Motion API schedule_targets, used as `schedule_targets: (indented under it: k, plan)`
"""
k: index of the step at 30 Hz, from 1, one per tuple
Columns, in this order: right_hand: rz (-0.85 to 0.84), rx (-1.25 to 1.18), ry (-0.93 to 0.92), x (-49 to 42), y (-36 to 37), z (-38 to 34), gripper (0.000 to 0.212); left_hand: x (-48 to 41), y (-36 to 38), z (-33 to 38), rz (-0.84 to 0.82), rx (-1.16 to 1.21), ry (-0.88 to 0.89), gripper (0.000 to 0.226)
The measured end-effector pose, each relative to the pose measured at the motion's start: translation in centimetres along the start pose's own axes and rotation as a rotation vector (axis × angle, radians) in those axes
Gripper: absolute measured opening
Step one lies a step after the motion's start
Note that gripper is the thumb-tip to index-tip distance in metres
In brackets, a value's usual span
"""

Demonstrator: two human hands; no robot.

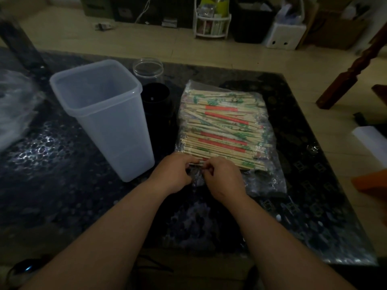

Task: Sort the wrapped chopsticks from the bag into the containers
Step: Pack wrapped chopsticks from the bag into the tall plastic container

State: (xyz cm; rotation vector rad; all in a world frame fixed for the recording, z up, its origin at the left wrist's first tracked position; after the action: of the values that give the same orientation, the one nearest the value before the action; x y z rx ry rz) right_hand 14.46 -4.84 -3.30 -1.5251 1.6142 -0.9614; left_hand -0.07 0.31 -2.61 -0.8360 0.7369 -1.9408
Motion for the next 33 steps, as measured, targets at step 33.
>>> schedule_targets:
  k: [33]
  plan:
    - [-0.483, -0.308, -0.015, 2.7, -3.6, -0.5, 0.021, -0.5, -0.3, 0.0, -0.04, -0.12, -0.028, 0.041]
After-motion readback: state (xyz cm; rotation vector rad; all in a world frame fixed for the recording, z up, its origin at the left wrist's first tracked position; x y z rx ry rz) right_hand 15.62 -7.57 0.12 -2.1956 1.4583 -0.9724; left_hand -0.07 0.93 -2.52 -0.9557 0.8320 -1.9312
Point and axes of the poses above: each hand's wrist, its own x-axis away from the middle knuckle, its own y-axis out of the palm, z = x × y, the point moved 1 cm from there along -x, towards the middle knuckle, and after that the axes turned 8 degrees about -y, right-handed, at the moved point
